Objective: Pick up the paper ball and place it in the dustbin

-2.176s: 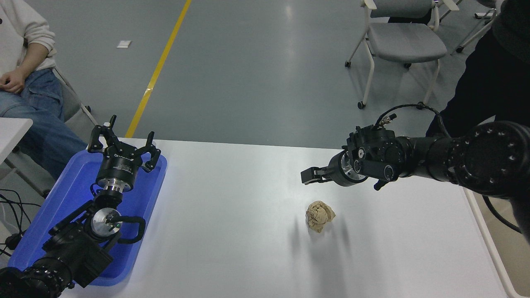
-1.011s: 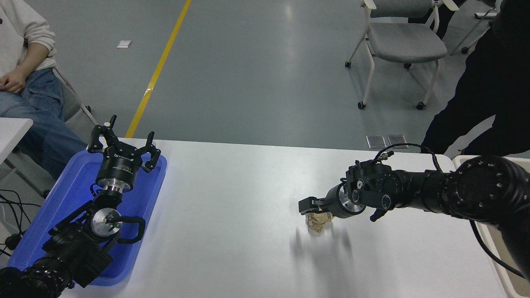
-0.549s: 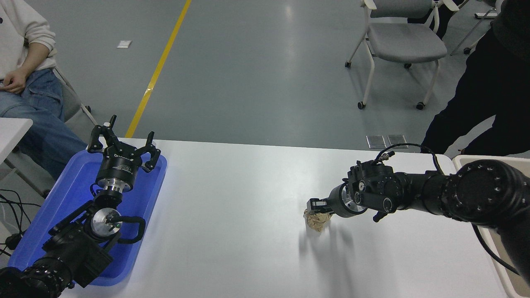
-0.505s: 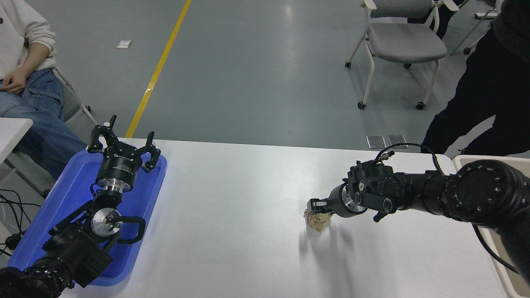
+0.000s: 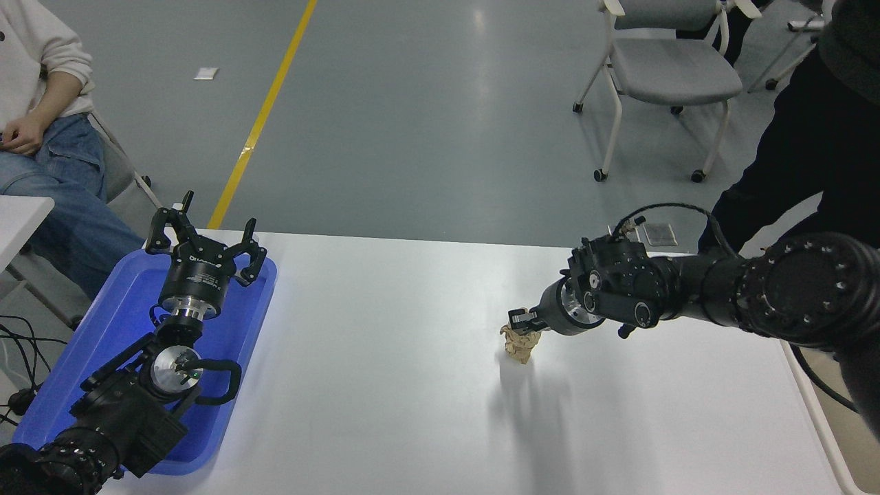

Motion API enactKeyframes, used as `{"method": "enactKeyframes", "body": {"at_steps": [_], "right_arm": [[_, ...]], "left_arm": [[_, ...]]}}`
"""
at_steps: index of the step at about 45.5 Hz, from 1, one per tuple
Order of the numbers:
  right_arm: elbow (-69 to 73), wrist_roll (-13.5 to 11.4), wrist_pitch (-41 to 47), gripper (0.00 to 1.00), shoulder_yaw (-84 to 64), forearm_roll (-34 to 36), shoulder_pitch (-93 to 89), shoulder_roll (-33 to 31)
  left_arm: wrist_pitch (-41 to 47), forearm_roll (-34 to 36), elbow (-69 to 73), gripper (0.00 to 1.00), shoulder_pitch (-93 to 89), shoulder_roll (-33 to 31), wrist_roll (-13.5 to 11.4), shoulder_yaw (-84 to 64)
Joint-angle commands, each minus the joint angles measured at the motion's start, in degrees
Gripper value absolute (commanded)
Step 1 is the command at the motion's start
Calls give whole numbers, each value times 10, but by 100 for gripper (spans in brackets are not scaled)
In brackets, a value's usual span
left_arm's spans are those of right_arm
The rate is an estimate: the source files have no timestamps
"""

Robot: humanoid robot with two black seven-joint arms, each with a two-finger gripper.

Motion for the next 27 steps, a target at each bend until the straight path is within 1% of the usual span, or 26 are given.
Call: {"method": "enactKeyframes", "body": {"at_steps": [1,7,13,22,27], "right_arm": [[82,-1,33,0,-2,3,124,-22],[113,-3,75,0,-6,3,196,-82],[117,-5,142,0,-6,2,260,-134],[118,-7,215,0,-5,-4,328,-185],[122,-7,219,0,-5,-8,356,-207]], "left_arm": [[0,0,0,100,0,0,0,0],[0,0,0,100,0,0,0,0],[0,0,0,100,0,0,0,0],[0,0,0,100,0,0,0,0],[0,0,0,100,0,0,0,0]]}}
